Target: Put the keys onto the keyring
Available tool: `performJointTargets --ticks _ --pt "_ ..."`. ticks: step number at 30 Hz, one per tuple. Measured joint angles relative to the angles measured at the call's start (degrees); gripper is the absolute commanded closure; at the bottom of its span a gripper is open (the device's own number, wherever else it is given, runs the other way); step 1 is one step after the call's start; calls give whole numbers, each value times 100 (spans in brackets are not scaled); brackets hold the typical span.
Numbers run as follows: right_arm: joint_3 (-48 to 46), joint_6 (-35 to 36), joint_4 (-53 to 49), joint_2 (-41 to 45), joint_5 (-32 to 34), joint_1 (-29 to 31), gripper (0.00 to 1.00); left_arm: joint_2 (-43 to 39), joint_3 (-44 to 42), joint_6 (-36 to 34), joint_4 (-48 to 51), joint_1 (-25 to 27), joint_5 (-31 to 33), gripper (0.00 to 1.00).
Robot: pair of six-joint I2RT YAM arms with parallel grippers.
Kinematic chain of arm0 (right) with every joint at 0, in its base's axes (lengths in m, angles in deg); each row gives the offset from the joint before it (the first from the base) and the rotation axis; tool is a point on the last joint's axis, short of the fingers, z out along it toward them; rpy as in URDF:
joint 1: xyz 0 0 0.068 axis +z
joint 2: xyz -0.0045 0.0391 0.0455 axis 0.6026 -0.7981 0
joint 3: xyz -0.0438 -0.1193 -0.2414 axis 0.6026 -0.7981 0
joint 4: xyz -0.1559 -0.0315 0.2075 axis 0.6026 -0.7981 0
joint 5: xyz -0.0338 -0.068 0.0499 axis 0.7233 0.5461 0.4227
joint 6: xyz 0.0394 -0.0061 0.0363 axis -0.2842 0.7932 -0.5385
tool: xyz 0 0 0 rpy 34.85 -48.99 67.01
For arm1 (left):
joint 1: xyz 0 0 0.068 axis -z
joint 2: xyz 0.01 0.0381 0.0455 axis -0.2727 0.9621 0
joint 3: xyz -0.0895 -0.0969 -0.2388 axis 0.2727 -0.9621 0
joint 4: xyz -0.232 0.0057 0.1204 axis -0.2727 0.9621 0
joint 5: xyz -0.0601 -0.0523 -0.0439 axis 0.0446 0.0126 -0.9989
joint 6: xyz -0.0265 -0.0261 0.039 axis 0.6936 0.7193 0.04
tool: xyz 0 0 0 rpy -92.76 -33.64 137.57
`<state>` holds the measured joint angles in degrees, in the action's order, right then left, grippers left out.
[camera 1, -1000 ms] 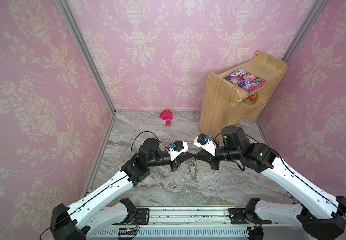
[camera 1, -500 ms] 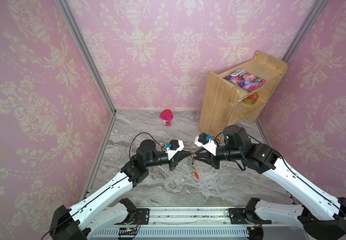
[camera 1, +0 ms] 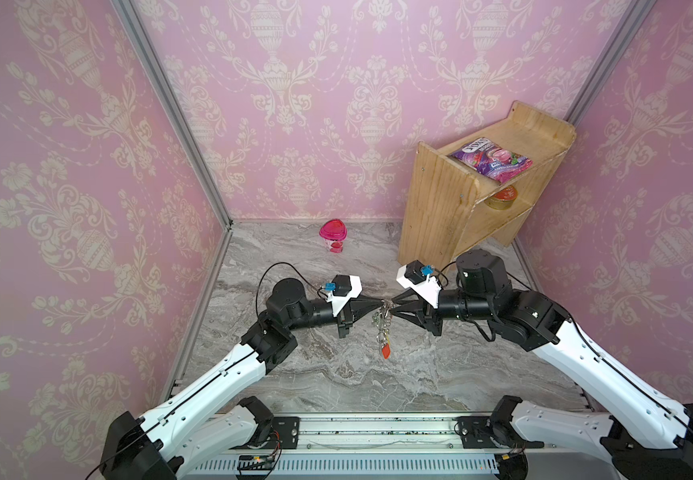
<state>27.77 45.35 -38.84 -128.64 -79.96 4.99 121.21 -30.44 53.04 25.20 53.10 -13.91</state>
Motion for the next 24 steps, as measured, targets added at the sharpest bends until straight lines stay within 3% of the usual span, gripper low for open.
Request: performJointTargets --ticks 10,24 --pt "-2 -166 107 -103 -118 -9 83 0 0 0 0 0 -61 100" --pt "-90 -302 105 -103 -127 -9 87 -15 0 -2 0 0 -61 100"
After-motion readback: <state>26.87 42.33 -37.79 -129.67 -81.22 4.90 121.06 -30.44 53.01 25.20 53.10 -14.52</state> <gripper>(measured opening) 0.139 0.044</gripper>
